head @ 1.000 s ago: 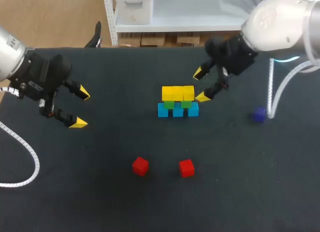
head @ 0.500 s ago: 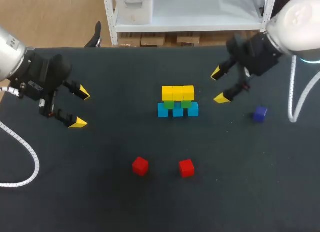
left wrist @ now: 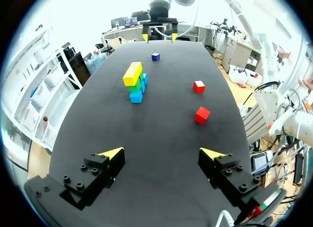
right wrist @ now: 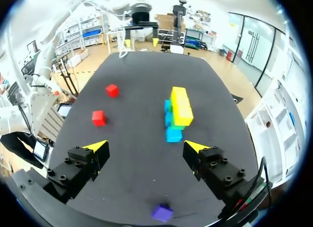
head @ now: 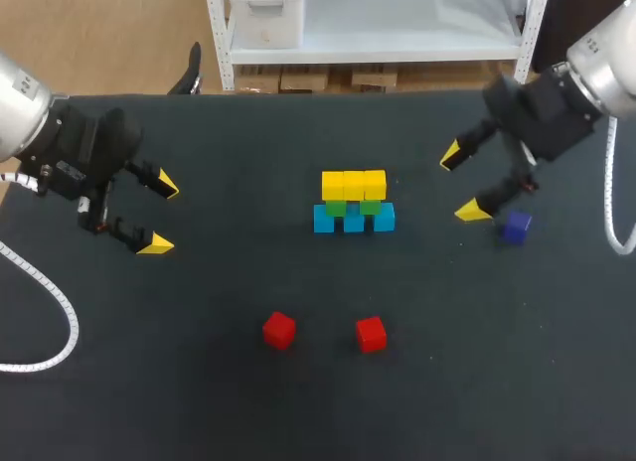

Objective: Place the blue cubes, place green cubes on the blue cubes, place the yellow cubes on the green cubes, then place the red cubes on the yellow cubes, and place purple cube on the red cubes.

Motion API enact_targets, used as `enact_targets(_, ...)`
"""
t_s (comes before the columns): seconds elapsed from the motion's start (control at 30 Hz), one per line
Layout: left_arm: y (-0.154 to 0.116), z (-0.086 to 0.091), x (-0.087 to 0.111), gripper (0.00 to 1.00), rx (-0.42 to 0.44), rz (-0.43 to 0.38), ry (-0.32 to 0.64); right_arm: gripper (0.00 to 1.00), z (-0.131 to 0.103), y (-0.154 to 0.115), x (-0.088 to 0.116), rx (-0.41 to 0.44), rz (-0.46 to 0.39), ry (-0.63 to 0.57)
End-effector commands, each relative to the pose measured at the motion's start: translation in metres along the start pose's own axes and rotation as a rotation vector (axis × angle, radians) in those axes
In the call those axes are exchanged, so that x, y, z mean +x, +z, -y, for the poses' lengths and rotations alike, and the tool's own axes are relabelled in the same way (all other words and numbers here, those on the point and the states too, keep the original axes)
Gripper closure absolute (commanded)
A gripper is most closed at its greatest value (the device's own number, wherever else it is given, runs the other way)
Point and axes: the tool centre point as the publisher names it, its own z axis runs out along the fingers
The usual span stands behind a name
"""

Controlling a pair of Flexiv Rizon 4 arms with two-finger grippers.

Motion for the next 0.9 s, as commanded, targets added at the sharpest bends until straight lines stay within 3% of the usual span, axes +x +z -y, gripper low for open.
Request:
enact_targets(0.03,0.000,0.000,0.001,0.00,0.001,0.003,0.003,0.00,-0.026,-0.003,-0.003,0.018,0.005,-0.017)
enact_targets(0.43,0.000,0.000,0.001,0.00,0.001,0.003,0.003,0.00,-0.071,0.034,-0.017,-0.060,0.020,-0.088)
enact_targets(0.9,0.000,0.000,0.001,0.00,0.001,0.003,0.003,0.00,-0.108,0.085,-0.012,-0.093,-0.008,-0.119)
